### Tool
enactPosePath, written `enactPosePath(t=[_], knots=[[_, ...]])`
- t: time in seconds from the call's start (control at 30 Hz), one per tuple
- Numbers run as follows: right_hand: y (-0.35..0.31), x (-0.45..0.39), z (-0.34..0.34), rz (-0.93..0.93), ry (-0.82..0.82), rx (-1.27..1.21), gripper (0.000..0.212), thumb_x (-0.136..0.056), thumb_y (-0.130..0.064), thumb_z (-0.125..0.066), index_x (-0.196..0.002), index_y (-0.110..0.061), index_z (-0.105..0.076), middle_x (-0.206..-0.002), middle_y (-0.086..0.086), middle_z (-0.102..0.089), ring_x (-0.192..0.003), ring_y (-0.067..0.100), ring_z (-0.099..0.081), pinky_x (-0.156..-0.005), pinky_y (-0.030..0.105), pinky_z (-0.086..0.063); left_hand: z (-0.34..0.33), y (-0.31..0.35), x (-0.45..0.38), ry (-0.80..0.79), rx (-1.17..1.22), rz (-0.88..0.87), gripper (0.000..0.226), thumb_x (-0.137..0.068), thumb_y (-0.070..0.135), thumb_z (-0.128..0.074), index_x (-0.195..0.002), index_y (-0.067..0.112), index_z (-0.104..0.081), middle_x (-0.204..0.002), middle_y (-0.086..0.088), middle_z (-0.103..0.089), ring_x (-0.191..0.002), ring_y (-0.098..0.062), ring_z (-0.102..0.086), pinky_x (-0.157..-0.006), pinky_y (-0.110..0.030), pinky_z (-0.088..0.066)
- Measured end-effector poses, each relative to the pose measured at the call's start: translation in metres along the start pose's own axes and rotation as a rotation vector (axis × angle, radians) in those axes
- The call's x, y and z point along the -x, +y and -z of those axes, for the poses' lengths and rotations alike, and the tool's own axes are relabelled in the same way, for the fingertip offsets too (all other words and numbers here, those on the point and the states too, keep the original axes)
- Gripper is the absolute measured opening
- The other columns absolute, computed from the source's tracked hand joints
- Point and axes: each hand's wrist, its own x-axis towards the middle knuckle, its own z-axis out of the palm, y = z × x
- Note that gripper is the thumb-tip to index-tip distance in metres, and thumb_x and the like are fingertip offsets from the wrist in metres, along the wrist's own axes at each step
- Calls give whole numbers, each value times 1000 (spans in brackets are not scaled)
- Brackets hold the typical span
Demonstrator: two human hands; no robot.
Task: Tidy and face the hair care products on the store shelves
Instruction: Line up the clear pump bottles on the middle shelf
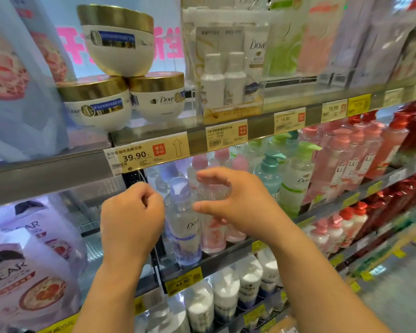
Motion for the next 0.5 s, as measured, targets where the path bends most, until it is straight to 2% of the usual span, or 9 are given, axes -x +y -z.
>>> enactPosePath(t=[0.07,0.13,0.2,0.27,0.33,0.43,0.5], knots=[[5,9,17,-2,78,-90,47,-80,-23,-85,-123,-28,-67,-120,-12,-71,-56,8,-68,-55,18,-53,-1,13,6,76,143,-82,22,-75,14,-46,-56,14,-59,-49,-4,-58,-50,-28,-59,-49,-48,-48],[13,16,34,-2,137,-141,37,-79,-20,-86,-112,-28,-71,-106,-9,-76,-53,11,-67,-53,18,-50,-11,31,16,31,282,-121,19,-75,12,-50,-61,18,-62,-52,-2,-60,-49,-27,-62,-48,-47,-50],[23,20,54,-14,191,-164,29,-79,-19,-86,-104,-27,-73,-96,-5,-77,-52,12,-66,-51,17,-50,-26,53,26,-50,345,-164,15,-75,16,-52,-69,22,-64,-57,5,-64,-53,-14,-63,-53,-37,-52],[35,20,75,-24,238,-199,23,-79,-16,-85,-98,-23,-73,-90,-1,-76,-50,13,-66,-49,18,-49,-43,75,35,-92,331,-245,19,-76,24,-50,-80,21,-68,-67,12,-65,-61,-4,-61,-56,-17,-47],[50,18,97,-27,276,-223,20,-79,-14,-85,-95,-20,-74,-86,1,-75,-50,17,-67,-49,21,-49,-65,93,40,-119,276,-296,25,-77,27,-51,-92,18,-70,-78,10,-66,-71,-3,-58,-61,-16,-45],[72,10,130,-37,276,-212,18,-80,-13,-84,-91,-21,-73,-80,-3,-74,-51,19,-67,-47,21,-47,-98,120,43,-170,192,-235,36,-82,26,-62,-118,18,-65,-103,5,-67,-75,1,-59,-73,-21,-47],[86,5,152,-48,239,-189,18,-80,-15,-84,-92,-22,-72,-83,-4,-74,-54,21,-68,-49,23,-47,-117,139,44,-244,154,-128,53,-87,28,-66,-137,20,-52,-123,6,-58,-82,0,-62,-80,-20,-42]])
